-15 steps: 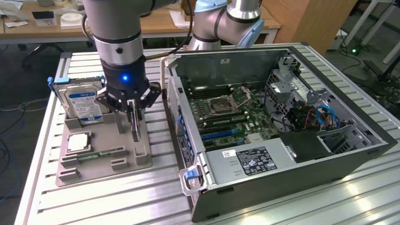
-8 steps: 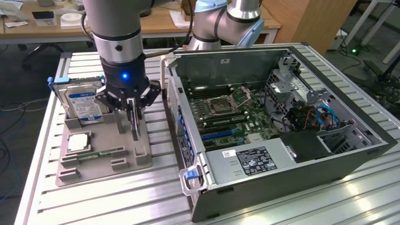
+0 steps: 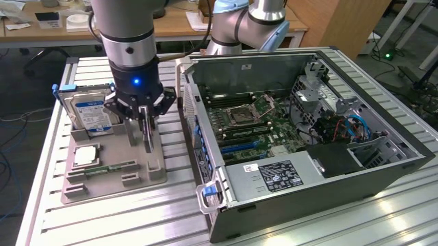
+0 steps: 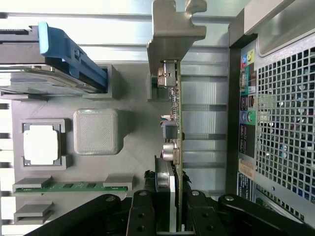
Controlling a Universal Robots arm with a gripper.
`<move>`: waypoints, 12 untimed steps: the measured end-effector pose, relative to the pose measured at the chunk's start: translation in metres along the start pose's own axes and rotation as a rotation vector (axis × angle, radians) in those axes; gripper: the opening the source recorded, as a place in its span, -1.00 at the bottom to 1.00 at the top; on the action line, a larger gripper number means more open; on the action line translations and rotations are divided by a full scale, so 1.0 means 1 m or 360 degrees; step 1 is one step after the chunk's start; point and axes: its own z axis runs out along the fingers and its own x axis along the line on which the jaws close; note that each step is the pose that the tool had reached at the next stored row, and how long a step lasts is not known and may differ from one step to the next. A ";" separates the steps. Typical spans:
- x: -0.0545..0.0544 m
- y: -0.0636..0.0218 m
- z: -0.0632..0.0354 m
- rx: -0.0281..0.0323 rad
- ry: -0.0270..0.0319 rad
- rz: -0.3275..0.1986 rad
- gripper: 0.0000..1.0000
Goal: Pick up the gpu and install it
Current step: 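Pick up the gpu and move the gpu toward the slot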
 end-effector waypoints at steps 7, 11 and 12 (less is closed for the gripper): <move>0.000 0.0002 -0.0047 -0.00001 -0.00002 0.0000 -0.44; 0.000 0.0003 -0.0070 -0.00002 -0.00002 0.0000 -0.44; 0.000 0.0003 -0.0075 -0.00002 -0.00002 0.0000 -0.44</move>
